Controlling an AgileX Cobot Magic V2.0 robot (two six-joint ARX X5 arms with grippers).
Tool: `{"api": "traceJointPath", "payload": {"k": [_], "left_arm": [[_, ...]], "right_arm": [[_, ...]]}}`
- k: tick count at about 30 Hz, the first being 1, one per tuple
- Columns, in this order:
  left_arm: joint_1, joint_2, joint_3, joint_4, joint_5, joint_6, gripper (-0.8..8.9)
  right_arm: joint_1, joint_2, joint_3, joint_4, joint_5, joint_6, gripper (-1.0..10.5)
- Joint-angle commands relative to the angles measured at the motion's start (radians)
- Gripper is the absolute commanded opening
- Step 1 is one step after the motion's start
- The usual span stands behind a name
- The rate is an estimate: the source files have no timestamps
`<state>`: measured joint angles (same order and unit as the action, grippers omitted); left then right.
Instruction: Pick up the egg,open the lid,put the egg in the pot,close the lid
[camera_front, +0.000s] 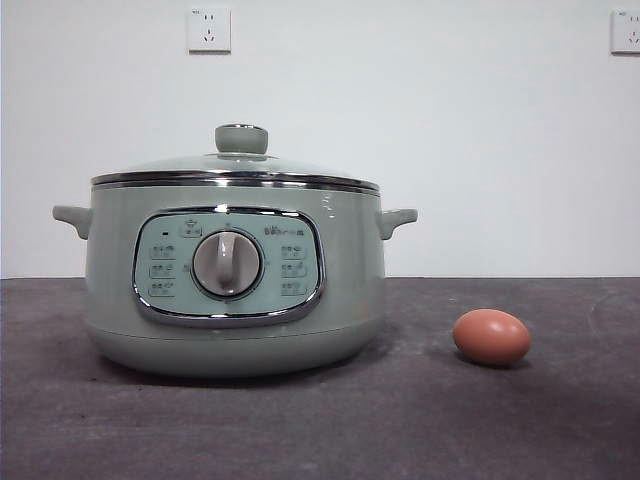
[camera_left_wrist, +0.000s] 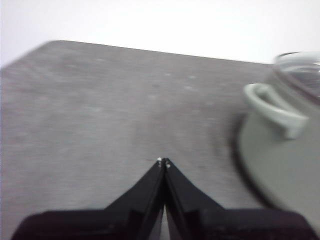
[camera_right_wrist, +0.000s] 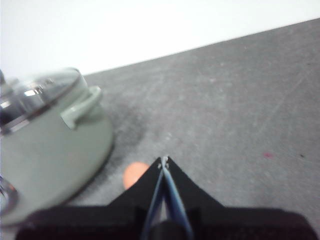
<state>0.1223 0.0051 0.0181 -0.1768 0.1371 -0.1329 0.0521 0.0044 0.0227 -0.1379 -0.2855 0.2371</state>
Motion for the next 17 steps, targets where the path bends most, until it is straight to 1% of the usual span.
{"api": "traceJointPath", "payload": {"k": [1,4,8,11,13,15,17], "left_arm": [[0.002,-0.003,-0.007,0.004,0.097,-0.064,-0.06],[0.002,-0.003,0.014,0.003,0.192,-0.105,-0.06],[0.002,0.001,0.064,-0.005,0.253,-0.148,-0.06],[0.002,0.016,0.119,-0.023,0.289,-0.162,-0.06],[0.002,0.039,0.167,-0.055,0.312,-0.161,-0.06],[0.002,0.066,0.211,-0.082,0.341,-0.158,-0.06],[0.002,0.107,0.262,-0.109,0.385,-0.151,-0.06]], "right_arm": [[0.002,-0.002,-0.005,0.026,-0.003,0.07,-0.1],[0.002,0.004,0.023,0.026,-0.002,0.146,-0.1],[0.002,0.033,0.071,0.024,-0.005,0.177,-0.1],[0.002,0.081,0.127,0.008,-0.012,0.177,-0.1],[0.002,0.128,0.177,-0.017,-0.042,0.164,-0.1],[0.002,0.178,0.226,-0.047,-0.084,0.14,-0.1],[0.003,0.242,0.295,-0.105,-0.138,0.089,-0.1]]}}
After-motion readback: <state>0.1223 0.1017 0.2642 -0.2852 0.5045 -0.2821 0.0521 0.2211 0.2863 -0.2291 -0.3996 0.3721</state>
